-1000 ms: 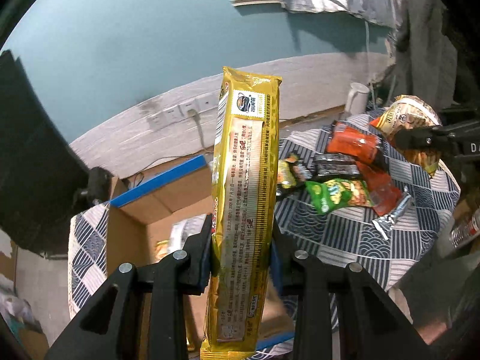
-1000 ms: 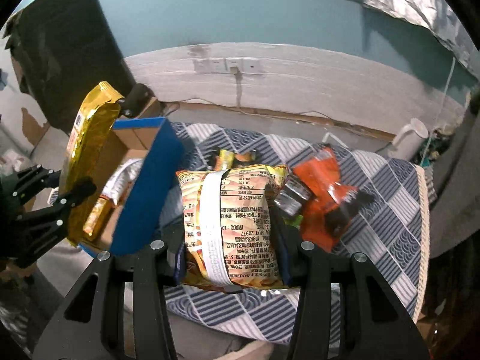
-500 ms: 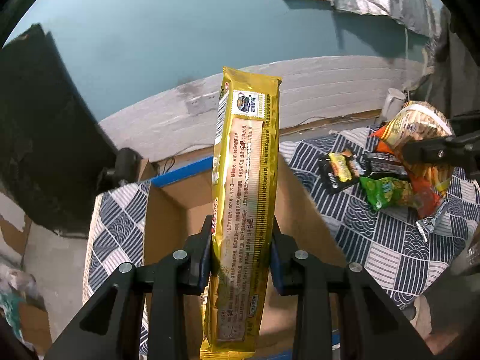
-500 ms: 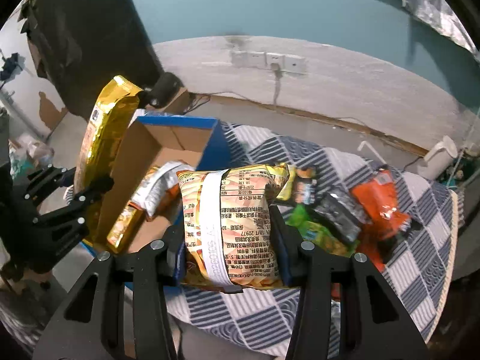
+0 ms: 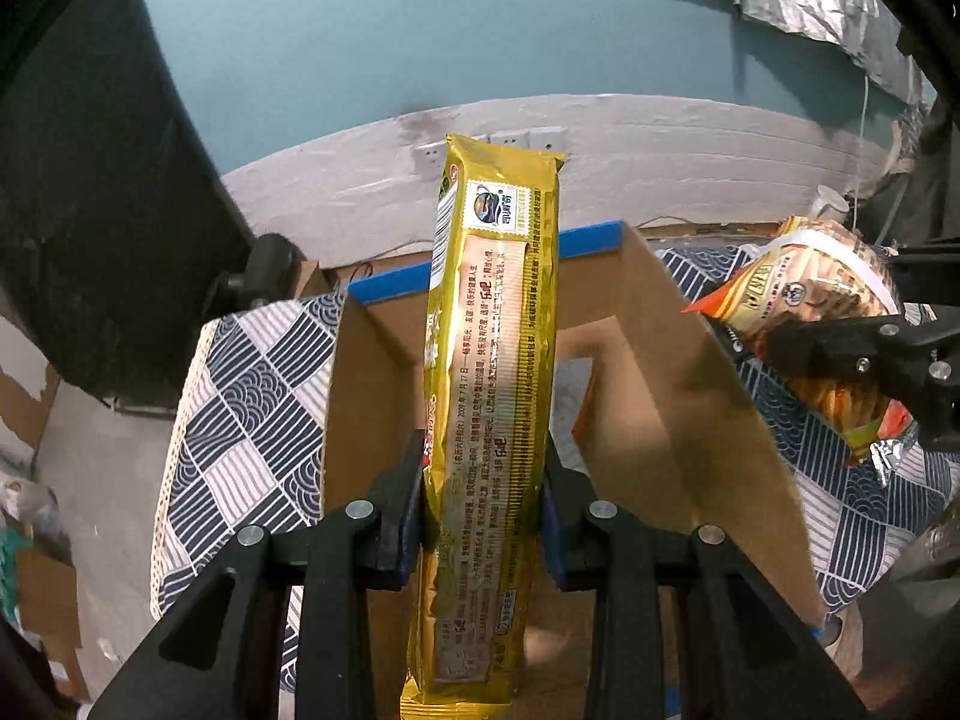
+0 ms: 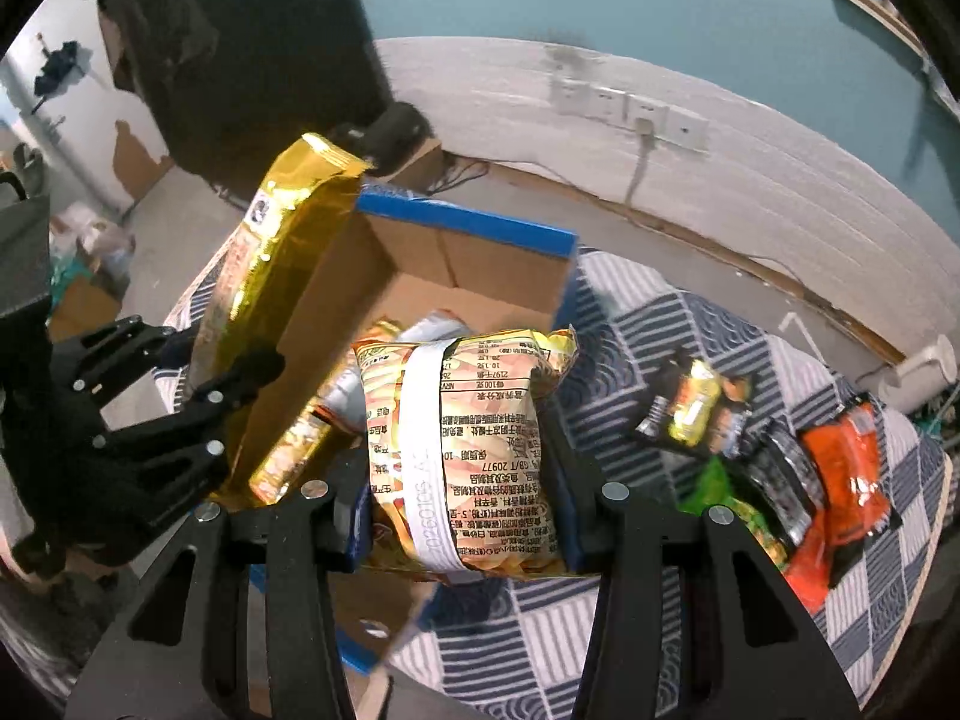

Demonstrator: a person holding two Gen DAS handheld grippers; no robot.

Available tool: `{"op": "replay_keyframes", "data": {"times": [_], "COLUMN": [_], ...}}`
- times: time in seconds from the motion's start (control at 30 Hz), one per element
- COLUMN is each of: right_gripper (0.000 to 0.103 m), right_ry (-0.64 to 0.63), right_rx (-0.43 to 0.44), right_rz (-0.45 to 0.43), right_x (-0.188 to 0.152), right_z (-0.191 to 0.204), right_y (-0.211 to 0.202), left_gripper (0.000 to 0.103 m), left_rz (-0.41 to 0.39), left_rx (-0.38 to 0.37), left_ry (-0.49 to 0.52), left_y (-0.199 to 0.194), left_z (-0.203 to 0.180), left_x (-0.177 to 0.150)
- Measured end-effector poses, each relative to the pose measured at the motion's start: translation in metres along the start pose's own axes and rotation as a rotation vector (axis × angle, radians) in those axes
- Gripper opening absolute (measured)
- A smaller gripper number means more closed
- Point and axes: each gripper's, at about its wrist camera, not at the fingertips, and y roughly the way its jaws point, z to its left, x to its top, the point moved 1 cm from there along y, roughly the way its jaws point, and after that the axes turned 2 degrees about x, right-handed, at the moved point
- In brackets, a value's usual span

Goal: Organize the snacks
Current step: 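Lift both held packets and carry them over the cardboard box, then open left tool releasing wafer pack while right tool releases peanut bag into box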

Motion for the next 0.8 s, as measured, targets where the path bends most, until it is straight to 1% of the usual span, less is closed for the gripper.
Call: {"op": "replay_keyframes", "data": {"times": [0.1,0.3,0.43,0.47,0.5,0.53,0.57,0.7,0.77,0.8], "right_gripper": [0.045,0.046,0.047,0.047,0.047,0.048,0.048,0.048,0.051,0.056], "right_ry": [-0.014,-0.025,-0.023,-0.023,-0.019,-0.013,-0.007,0.005,0.016,0.020], "right_rx": [0.008,0.037,0.052,0.054,0.053,0.052,0.050,0.038,0.036,0.033], "right_rz": [0.014,0.043,0.057,0.062,0.070,0.072,0.073,0.084,0.078,0.073], "right_x": [0.005,0.013,0.014,0.013,0.012,0.011,0.010,0.006,0.005,0.005], "right_z": [0.008,0.022,0.027,0.028,0.027,0.027,0.025,0.021,0.017,0.016], "right_y": [0.011,0.029,0.038,0.041,0.043,0.045,0.045,0.046,0.042,0.040], "left_gripper": [0.033,0.033,0.034,0.035,0.038,0.044,0.047,0.047,0.047,0.047], "left_rz": [0.024,0.074,0.052,0.051,0.048,0.044,0.039,0.043,0.042,0.039], "left_rx": [-0.001,-0.027,-0.012,-0.010,-0.008,-0.005,-0.004,0.006,0.006,0.008], "left_ry": [-0.019,-0.048,-0.054,-0.055,-0.057,-0.060,-0.063,-0.063,-0.061,-0.059], "left_y": [0.008,0.022,0.017,0.016,0.015,0.014,0.014,0.012,0.011,0.010], "left_z": [0.007,0.014,0.016,0.016,0.018,0.018,0.021,0.021,0.020,0.019], "left_x": [-0.006,-0.013,-0.011,-0.010,-0.009,-0.009,-0.010,-0.009,-0.008,-0.007]}}
